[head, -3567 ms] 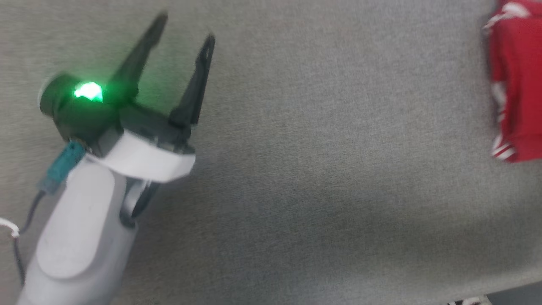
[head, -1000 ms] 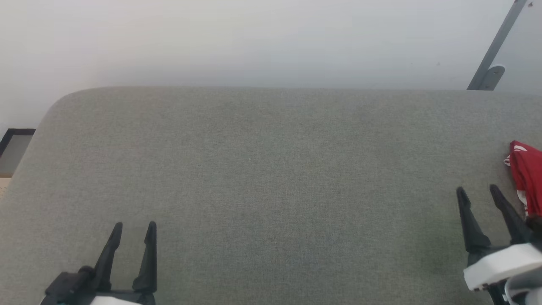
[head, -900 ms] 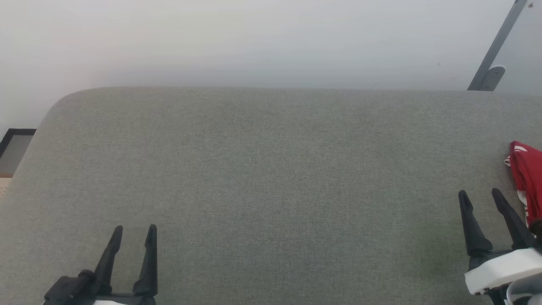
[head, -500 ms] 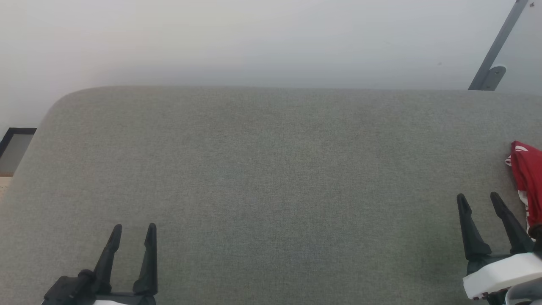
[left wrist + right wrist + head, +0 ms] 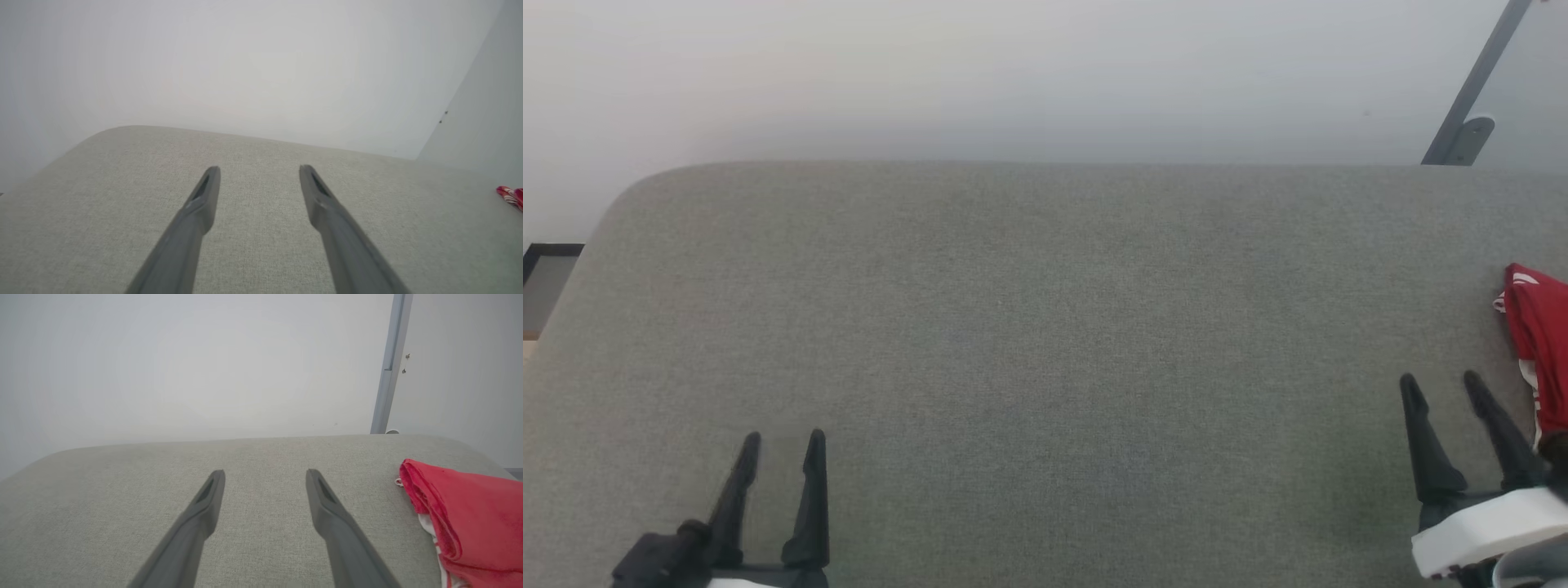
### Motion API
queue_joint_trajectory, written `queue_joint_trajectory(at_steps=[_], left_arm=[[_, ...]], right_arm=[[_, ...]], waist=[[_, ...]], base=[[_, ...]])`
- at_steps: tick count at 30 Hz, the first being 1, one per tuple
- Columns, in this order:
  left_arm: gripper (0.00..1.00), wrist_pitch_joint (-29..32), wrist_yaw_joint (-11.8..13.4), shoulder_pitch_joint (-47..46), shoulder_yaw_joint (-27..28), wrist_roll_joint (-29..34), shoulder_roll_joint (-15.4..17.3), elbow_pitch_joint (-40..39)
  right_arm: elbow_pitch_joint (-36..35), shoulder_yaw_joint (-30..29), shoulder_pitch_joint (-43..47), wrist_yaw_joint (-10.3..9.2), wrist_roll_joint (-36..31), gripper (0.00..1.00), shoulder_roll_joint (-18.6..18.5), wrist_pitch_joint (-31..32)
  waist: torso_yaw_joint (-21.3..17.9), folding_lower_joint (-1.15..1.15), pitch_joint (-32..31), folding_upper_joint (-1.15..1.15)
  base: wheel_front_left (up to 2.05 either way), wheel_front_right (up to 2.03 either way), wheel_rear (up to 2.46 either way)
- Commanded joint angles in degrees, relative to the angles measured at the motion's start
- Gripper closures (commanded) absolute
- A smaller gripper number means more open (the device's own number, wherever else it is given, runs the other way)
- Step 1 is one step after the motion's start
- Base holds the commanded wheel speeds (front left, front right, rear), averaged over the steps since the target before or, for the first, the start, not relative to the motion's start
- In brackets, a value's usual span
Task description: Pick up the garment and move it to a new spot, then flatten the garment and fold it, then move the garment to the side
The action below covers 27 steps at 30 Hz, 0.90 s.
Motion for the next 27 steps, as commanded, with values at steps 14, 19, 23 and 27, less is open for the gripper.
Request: queue_joint_trajectory(at_steps=[14,19,23,27], left_arm=[[1.0,2.3,0.1,-1.7,-0.5,-9.9,-0.8,3.6],[1.0,3.4,0.0,-2.7,-0.5,-14.8,-0.8,4.4],[1.0,4.3,0.0,-3.5,-0.6,-18.5,-0.8,5.0],[1.0,5.1,0.0,-4.2,-0.6,-22.0,-0.9,5.6]], right_arm=[[3.3,-0.1,-0.4,0.01,8.9,1.0,2.4,1.8],[3.9,-0.3,-1.1,0.01,13.3,1.0,3.0,2.7],[4.3,-0.5,-1.5,0.0,16.6,1.0,3.5,3.4],[4.7,-0.7,-2.0,0.0,19.8,1.0,4.0,4.1]], waist=[[-0.4,0.0,-0.1,0.0],[-0.5,0.0,-0.2,0.0],[-0.6,0.0,-0.3,0.0],[-0.8,0.0,-0.3,0.0]], base=[[0.0,0.0,0.0],[0.0,0.0,0.0],[0.0,0.0,0.0],[0.0,0.0,0.0]])
